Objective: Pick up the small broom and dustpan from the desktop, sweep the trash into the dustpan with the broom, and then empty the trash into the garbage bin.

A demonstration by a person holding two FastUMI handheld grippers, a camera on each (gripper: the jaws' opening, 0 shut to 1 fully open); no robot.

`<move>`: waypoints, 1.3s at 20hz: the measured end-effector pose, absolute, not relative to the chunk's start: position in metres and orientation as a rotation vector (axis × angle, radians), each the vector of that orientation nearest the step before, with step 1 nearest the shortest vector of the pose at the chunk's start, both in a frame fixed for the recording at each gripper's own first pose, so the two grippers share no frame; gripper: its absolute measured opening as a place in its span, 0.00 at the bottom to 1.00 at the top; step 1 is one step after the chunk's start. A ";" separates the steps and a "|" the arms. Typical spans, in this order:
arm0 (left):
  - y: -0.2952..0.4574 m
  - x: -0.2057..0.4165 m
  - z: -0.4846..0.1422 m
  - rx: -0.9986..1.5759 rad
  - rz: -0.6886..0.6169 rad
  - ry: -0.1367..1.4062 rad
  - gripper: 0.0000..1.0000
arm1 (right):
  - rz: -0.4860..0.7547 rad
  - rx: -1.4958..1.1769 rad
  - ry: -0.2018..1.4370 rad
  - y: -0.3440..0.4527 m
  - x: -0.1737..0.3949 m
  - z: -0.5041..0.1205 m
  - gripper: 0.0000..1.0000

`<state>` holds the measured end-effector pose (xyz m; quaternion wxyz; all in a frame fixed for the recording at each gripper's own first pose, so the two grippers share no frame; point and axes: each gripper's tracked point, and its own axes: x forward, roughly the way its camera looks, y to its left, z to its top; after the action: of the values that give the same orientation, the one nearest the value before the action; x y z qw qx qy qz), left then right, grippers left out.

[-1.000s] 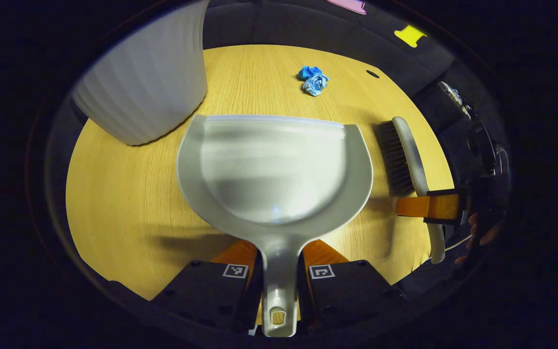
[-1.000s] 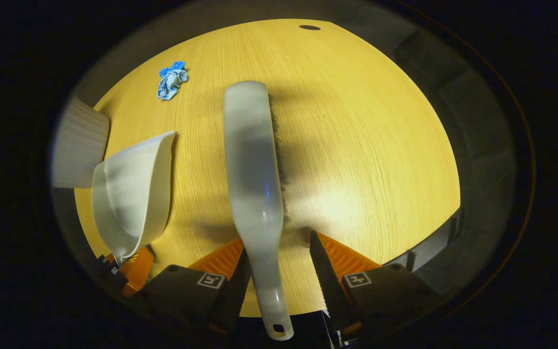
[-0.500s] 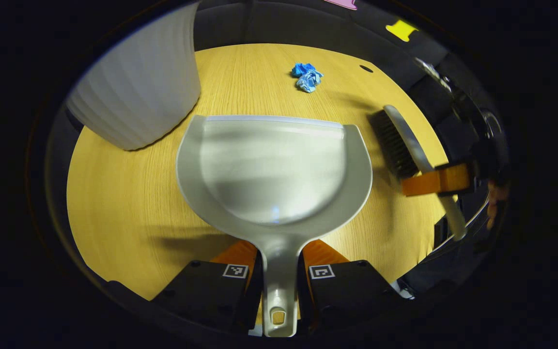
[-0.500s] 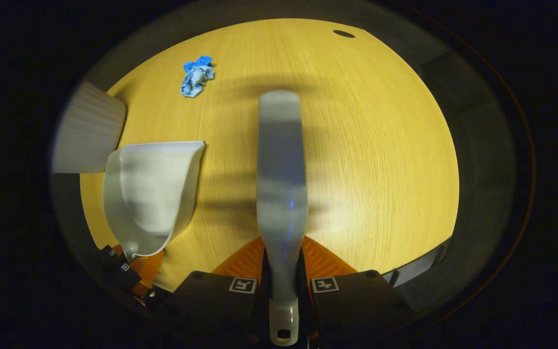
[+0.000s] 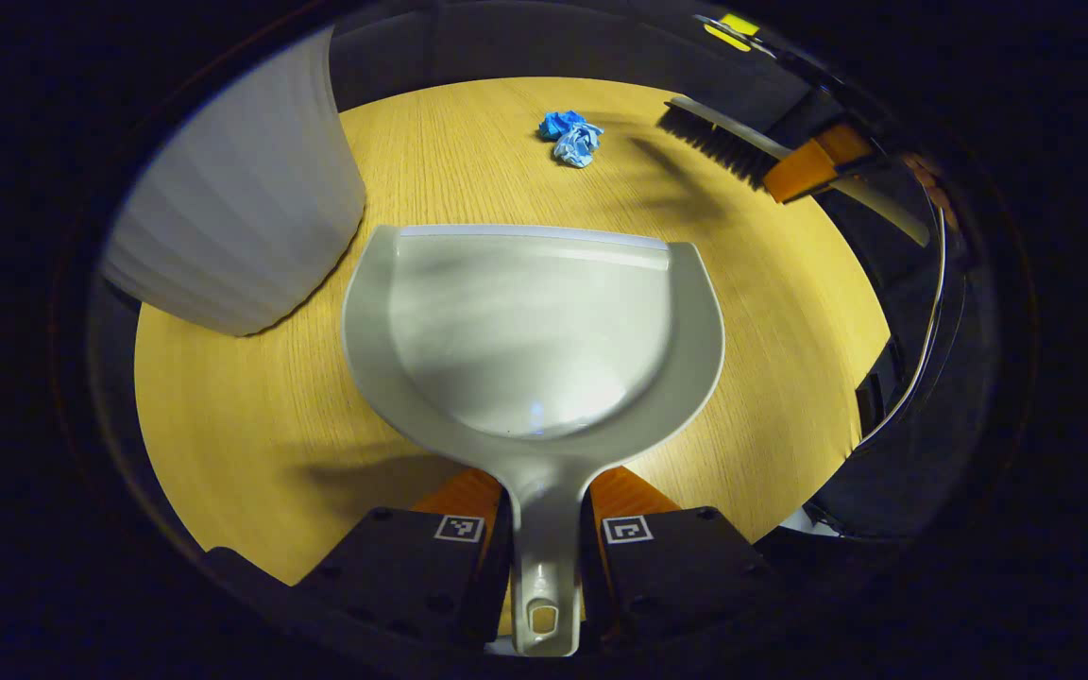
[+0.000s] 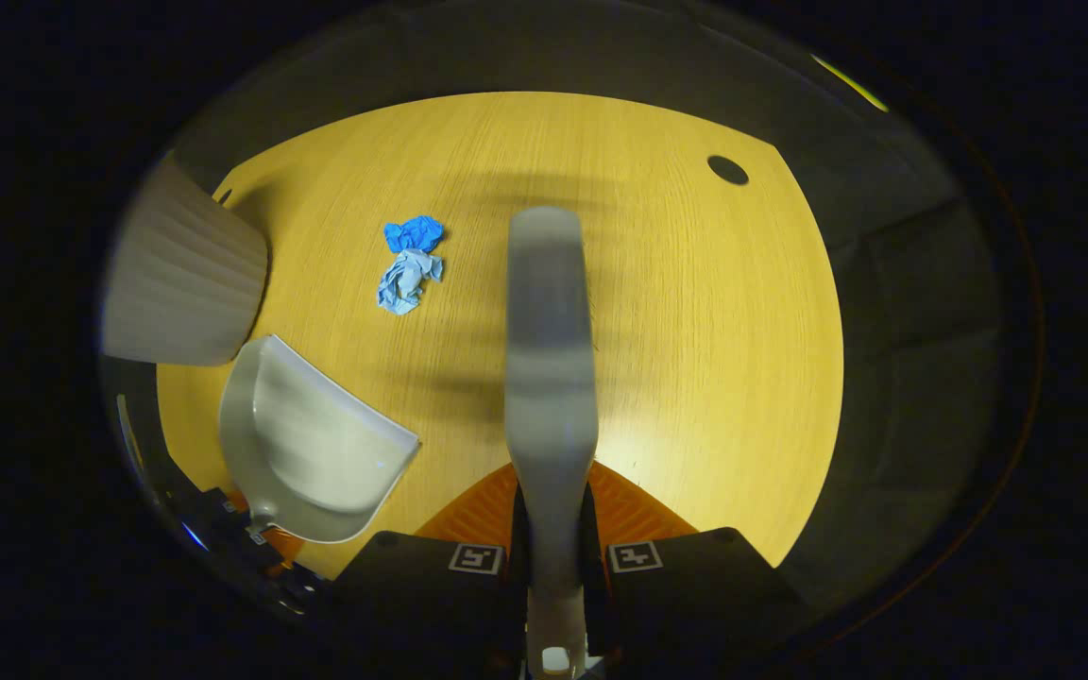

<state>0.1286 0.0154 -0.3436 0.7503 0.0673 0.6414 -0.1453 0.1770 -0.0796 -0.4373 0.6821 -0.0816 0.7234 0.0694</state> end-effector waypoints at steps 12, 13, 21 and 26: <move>0.016 0.186 -0.334 0.302 -0.399 1.480 0.29 | 0.397 -0.384 1.588 -0.067 0.316 -0.499 0.26; 0.016 0.189 -0.336 0.309 -0.399 1.487 0.29 | 0.422 -0.382 1.592 -0.063 0.316 -0.501 0.26; 0.014 0.193 -0.341 0.304 -0.392 1.502 0.29 | 0.737 -0.540 1.659 -0.030 0.265 -0.502 0.26; 0.016 0.190 -0.341 0.295 -0.400 1.466 0.30 | 0.953 -0.599 1.669 -0.021 0.231 -0.483 0.26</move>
<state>0.1902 0.0163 -0.3405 0.7152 0.1332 0.6620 -0.1805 0.2311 -0.0207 -0.4829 0.5346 -0.2515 0.7006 0.4002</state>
